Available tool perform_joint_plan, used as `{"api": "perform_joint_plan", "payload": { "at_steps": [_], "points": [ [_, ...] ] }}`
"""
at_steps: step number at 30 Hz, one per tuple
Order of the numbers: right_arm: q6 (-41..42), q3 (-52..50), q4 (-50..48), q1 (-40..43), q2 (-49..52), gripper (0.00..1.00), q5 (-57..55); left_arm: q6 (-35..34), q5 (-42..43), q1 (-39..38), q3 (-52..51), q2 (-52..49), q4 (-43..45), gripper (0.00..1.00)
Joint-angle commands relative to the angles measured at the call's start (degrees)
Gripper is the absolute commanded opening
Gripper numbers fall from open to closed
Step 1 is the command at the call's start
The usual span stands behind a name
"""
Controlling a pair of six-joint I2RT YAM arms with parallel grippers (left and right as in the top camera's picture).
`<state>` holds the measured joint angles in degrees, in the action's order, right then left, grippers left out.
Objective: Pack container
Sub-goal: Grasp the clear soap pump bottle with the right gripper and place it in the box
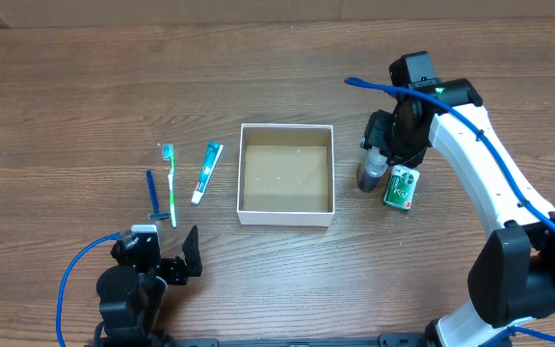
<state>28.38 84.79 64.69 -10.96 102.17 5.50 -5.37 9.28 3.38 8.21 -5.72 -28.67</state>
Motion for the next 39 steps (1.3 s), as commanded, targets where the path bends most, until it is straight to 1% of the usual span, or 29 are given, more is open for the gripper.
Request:
{"api": "perform_joint_plan", "payload": {
  "at_steps": [1,5,6,7,8,12,13,14,18,22,25,28,29,30,32,39],
  "points": [
    [0.61,0.74,0.13,-0.09,-0.76,0.51,-0.96,0.70,0.83,-0.24,-0.22,0.59,0.20,1.00],
    [0.59,0.74,0.22,-0.07,-0.76,0.50,-1.38,0.68,0.83,-0.24,-0.22,0.59,0.20,1.00],
    [0.57,0.74,0.66,-0.07,-0.76,0.59,-2.58,0.68,0.83,-0.24,-0.22,0.59,0.20,1.00],
    [0.57,0.74,1.27,-0.09,-0.76,0.59,-3.41,0.68,0.83,-0.24,-0.22,0.59,0.20,1.00],
    [0.55,0.74,1.77,-0.09,-0.76,0.59,-4.35,0.68,0.83,-0.24,-0.22,0.59,0.20,1.00],
    [0.15,0.74,1.92,-0.09,-0.76,0.47,-4.76,0.68,0.83,-0.24,-0.22,0.59,0.20,1.00],
    [0.15,0.74,1.92,-0.13,-0.76,0.39,-4.63,0.68,0.83,-0.24,-0.22,0.59,0.20,1.00],
    [0.13,0.74,2.05,-0.24,-0.87,0.33,-4.59,0.70,0.83,-0.24,-0.22,0.59,0.20,1.00],
    [-0.33,1.51,2.64,-0.24,-5.57,0.34,-5.88,0.68,0.83,-0.24,-0.22,0.59,0.20,1.00],
    [-0.98,7.48,8.07,-1.75,-13.40,0.34,-5.86,0.68,0.83,-0.24,-0.22,0.59,0.20,1.00],
    [-3.23,11.76,10.51,-7.19,-18.71,0.34,-5.88,0.68,0.83,-0.24,-0.22,0.59,0.20,1.00],
    [-3.32,12.20,8.55,-14.10,-21.49,0.35,-5.88,0.70,0.83,-0.24,-0.22,0.59,0.20,1.00],
    [-3.32,12.17,7.43,-16.85,-21.46,0.35,-5.90,0.70,0.83,-0.24,-0.22,0.59,0.20,1.00],
    [-3.30,11.74,6.03,-18.80,-20.85,0.39,-5.90,0.68,0.83,-0.24,-0.22,0.59,0.20,1.00],
    [-3.28,10.56,4.33,-20.94,-18.47,0.40,-5.90,0.70,0.83,-0.24,-0.22,0.59,0.20,1.00],
    [-3.26,9.01,-0.92,-19.85,-1.62,0.41,-7.50,0.70,0.83,-0.24,-0.22,0.59,0.20,1.00]
  ]
}}
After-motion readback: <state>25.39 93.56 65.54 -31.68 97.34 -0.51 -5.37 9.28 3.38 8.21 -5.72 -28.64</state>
